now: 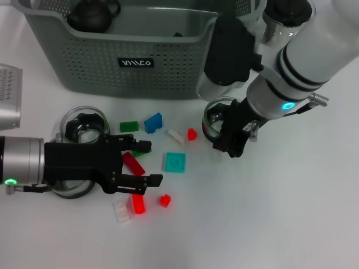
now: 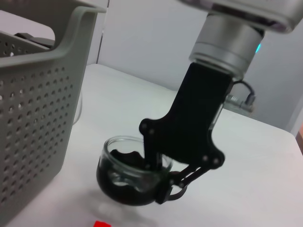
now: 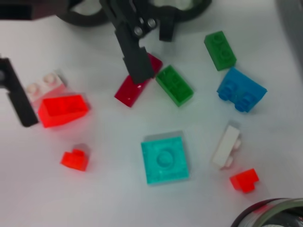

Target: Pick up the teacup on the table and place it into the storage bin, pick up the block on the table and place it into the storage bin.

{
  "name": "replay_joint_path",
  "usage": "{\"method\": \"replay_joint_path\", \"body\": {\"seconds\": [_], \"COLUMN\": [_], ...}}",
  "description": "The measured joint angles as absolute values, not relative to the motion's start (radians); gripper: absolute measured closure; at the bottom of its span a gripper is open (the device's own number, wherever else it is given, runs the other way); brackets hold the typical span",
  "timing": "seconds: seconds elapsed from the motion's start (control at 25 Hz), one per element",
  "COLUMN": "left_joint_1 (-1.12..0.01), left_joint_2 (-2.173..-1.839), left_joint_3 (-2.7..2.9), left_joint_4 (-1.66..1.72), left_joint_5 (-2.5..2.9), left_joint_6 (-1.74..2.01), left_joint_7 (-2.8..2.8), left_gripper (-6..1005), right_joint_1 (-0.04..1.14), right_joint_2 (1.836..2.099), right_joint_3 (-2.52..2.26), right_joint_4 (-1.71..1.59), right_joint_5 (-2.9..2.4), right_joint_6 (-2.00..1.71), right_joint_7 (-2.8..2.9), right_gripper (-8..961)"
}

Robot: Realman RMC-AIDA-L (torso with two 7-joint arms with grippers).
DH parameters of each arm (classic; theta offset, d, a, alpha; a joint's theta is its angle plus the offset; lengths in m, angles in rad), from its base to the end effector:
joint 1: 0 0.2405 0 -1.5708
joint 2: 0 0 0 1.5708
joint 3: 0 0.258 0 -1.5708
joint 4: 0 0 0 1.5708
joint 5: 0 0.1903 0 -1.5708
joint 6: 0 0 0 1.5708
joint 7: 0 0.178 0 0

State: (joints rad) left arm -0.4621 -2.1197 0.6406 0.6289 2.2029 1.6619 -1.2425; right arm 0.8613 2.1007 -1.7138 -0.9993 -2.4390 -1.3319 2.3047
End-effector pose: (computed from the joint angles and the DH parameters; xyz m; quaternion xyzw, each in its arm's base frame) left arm -0.2625 0.2706 -0.0605 -0.9581 -0.1974 -0.1997 0.0563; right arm 0.1547 0.3443 -0.1203 -0.9686 0.0868 -0.2254 0.0596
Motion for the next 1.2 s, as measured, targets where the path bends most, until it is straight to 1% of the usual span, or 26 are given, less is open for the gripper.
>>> {"method": "replay_joint_path", "body": {"seconds": [0.28, 0.44, 0.6, 0.76, 0.88, 0.96, 1.2], "left_joint_1": [-0.457, -0.449, -0.448, -0.450, -0.451, -0.451, -0.456], "left_joint_2": [-2.117, -2.116, -2.115, -2.115, -2.115, -2.113, -2.112], "left_joint_3": [0.633, 0.633, 0.634, 0.634, 0.634, 0.634, 0.634], "left_joint_4": [0.633, 0.635, 0.635, 0.635, 0.636, 0.637, 0.634], "left_joint_5": [2.204, 2.204, 2.204, 2.204, 2.204, 2.204, 2.204], "left_joint_6": [1.665, 1.666, 1.666, 1.666, 1.666, 1.666, 1.666], "left_joint_7": [-1.242, -1.240, -1.240, -1.240, -1.239, -1.239, -1.240], "left_gripper": [157, 157, 158, 158, 158, 158, 157], "right_joint_1": [0.838, 0.809, 0.821, 0.867, 0.931, 0.952, 1.095], "right_joint_2": [2.100, 2.099, 2.098, 2.097, 2.095, 2.093, 2.060], "right_joint_3": [-1.559, -1.463, -1.345, -1.232, -1.120, -1.094, -1.054], "right_joint_4": [-1.092, -1.211, -1.264, -1.264, -1.259, -1.257, -1.147], "right_joint_5": [-2.424, -2.380, -2.247, -2.091, -1.984, -1.977, -2.100], "right_joint_6": [-1.520, -1.623, -1.707, -1.768, -1.781, -1.771, -1.607], "right_joint_7": [2.282, 2.276, 2.253, 2.234, 2.230, 2.230, 2.256], "right_gripper": [897, 897, 897, 897, 898, 898, 898]}}
